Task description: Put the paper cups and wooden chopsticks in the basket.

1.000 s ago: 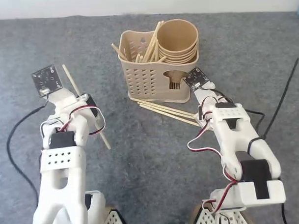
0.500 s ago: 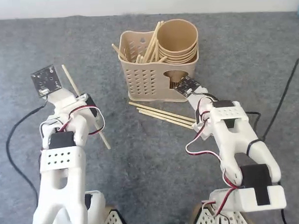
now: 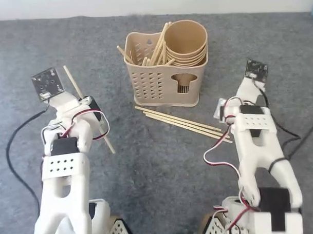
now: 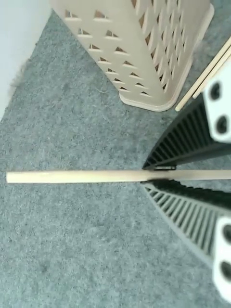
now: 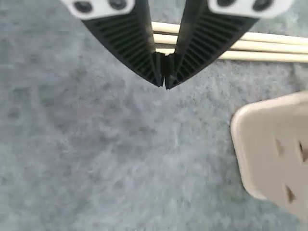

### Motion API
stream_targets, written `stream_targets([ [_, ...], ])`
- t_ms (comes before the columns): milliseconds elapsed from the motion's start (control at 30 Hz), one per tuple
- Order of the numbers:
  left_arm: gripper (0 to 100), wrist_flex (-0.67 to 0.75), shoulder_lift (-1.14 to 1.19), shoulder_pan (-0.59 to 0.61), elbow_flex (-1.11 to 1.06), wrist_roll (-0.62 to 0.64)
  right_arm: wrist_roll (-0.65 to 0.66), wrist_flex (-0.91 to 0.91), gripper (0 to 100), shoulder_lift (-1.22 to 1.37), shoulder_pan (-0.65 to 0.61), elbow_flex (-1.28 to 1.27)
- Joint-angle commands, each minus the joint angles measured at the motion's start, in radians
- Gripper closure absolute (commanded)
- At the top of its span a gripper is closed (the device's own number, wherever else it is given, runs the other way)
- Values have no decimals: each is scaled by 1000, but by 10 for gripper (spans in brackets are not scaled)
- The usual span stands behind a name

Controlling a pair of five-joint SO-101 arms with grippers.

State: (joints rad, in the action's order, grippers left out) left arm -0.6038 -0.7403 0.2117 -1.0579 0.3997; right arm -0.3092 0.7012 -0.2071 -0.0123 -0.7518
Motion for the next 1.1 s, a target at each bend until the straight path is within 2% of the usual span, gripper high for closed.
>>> stream_targets([
  [0, 990, 26, 2, 5, 53, 9, -103, -108, 990, 139, -67, -8],
  [167, 990, 28, 2, 46, 58, 14, -106, -133, 990, 229, -73, 25],
  [400, 990, 28, 2, 51, 59, 15, -106, 7, 990, 185, -84, 25],
  [533, 990, 28, 2, 51, 59, 15, -106, 163, 990, 165, -140, 20],
  [667, 990, 28, 2, 51, 59, 14, -107, 188, 990, 111, -206, -69],
  [867, 990, 28, 2, 52, 59, 12, -107, 182, 990, -234, -294, -313],
  [967, 990, 28, 2, 52, 58, 12, -94, 142, 990, -493, -280, -446],
  [1067, 990, 28, 2, 52, 58, 12, 26, 147, 990, -769, -294, -575],
])
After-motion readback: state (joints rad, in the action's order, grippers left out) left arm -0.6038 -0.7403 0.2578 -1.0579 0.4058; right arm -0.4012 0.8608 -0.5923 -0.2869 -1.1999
